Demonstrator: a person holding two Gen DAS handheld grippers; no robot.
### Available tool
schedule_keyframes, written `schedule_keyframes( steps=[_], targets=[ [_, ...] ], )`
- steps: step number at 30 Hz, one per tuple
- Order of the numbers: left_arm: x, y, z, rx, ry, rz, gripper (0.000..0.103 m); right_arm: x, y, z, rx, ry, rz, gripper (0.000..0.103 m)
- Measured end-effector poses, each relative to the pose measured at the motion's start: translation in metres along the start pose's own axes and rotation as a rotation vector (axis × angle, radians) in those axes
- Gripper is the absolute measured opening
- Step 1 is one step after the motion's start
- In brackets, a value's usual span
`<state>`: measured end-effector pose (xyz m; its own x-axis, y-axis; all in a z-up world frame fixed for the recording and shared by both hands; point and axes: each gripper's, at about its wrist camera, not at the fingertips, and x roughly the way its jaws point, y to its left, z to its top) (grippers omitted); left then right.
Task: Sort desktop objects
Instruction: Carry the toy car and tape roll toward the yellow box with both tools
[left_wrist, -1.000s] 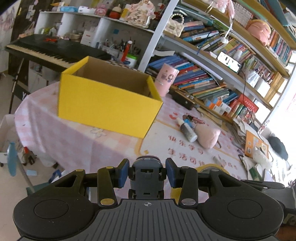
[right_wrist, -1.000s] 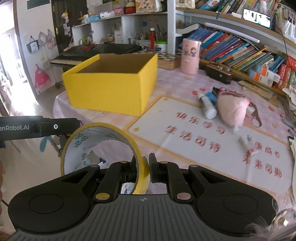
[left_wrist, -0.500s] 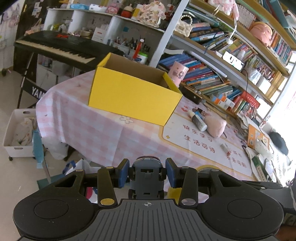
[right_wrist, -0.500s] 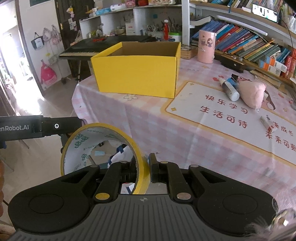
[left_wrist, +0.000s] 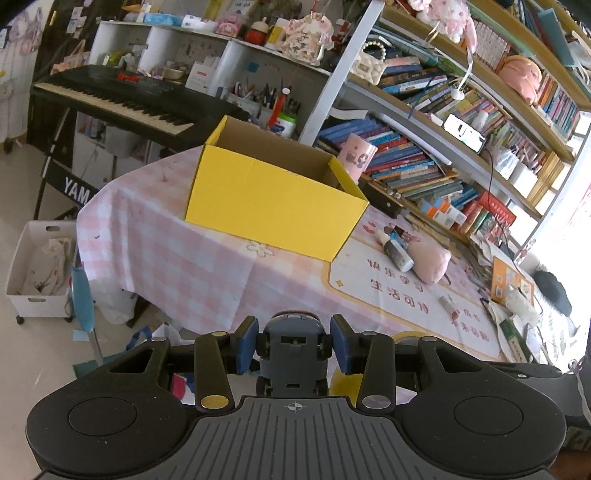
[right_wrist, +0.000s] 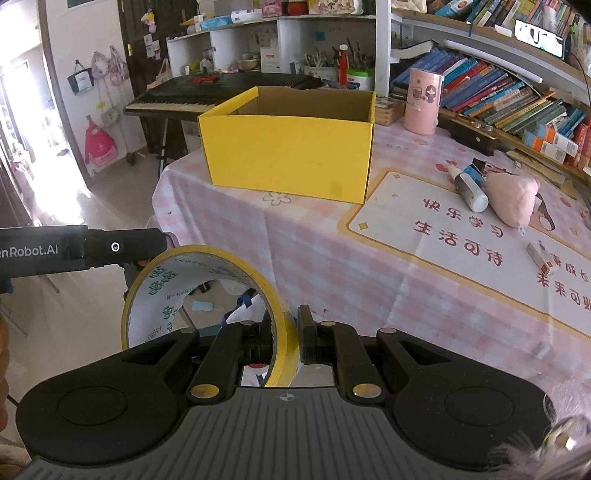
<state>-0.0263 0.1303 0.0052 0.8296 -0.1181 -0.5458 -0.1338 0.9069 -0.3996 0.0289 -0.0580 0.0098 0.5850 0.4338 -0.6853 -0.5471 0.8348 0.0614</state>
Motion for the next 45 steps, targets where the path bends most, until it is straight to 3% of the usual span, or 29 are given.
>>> schedule_keyframes(
  steps=[29, 36, 45],
  targets=[
    [0.018, 0.007, 0.018, 0.016, -0.012, -0.01, 0.041, 0.022, 0.002, 0.021, -0.013, 0.007, -0.006, 0.01],
    [0.025, 0.006, 0.043, 0.042, -0.086, 0.008, 0.041, 0.036, -0.004, 0.046, -0.045, -0.06, 0.015, 0.01],
    [0.04, -0.004, 0.112, 0.03, -0.25, 0.013, 0.041, 0.047, -0.025, 0.127, -0.06, -0.209, 0.065, 0.01]
  ],
)
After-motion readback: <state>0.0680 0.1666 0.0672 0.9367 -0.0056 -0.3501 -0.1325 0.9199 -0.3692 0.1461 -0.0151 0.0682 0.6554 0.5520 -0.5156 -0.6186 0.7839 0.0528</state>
